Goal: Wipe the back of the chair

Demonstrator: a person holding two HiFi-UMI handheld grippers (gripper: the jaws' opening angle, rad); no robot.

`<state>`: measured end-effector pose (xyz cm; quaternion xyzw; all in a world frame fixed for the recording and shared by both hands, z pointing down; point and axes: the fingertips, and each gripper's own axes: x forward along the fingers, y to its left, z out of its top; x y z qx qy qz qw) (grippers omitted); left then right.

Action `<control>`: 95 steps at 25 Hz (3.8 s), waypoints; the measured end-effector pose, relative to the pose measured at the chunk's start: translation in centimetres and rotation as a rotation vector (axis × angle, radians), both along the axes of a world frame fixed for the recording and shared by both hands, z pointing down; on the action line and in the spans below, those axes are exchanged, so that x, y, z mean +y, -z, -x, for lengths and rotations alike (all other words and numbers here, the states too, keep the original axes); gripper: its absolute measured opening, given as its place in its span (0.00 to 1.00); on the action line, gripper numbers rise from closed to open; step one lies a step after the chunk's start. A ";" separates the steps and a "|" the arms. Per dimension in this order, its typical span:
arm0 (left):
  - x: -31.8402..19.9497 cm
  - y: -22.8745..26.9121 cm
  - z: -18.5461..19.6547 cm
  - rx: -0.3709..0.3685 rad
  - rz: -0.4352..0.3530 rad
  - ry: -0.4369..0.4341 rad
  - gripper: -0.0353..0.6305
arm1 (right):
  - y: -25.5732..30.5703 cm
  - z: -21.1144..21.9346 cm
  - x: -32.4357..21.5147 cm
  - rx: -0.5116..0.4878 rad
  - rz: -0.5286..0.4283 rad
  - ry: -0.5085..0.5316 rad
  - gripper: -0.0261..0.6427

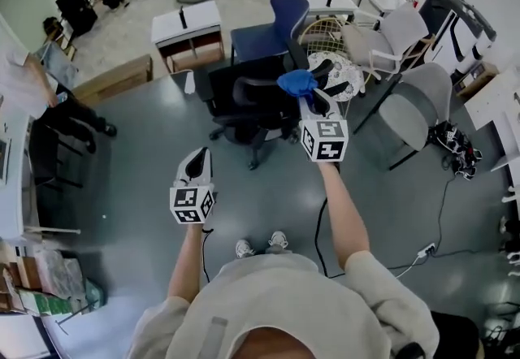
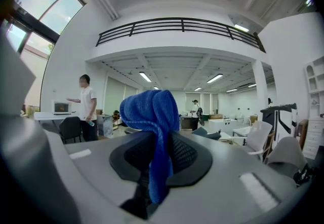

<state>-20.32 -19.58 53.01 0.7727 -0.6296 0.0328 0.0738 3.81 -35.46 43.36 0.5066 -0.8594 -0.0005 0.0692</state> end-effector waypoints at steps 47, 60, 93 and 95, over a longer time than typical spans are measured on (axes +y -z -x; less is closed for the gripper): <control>-3.0 -0.8 -4.4 -0.018 0.029 -0.036 0.06 | -7.4 -3.5 -2.8 0.042 0.167 0.005 0.14; -3.6 -0.9 -5.0 -0.020 0.031 -0.068 0.06 | -7.8 -9.3 -3.0 0.069 0.176 -0.108 0.14; 0.5 -1.3 -0.5 -0.005 0.046 0.009 0.06 | -10.9 7.9 5.6 0.062 0.189 0.175 0.14; 0.7 -1.3 -0.1 -0.008 0.046 0.021 0.06 | -11.6 8.8 5.5 0.069 0.200 0.193 0.14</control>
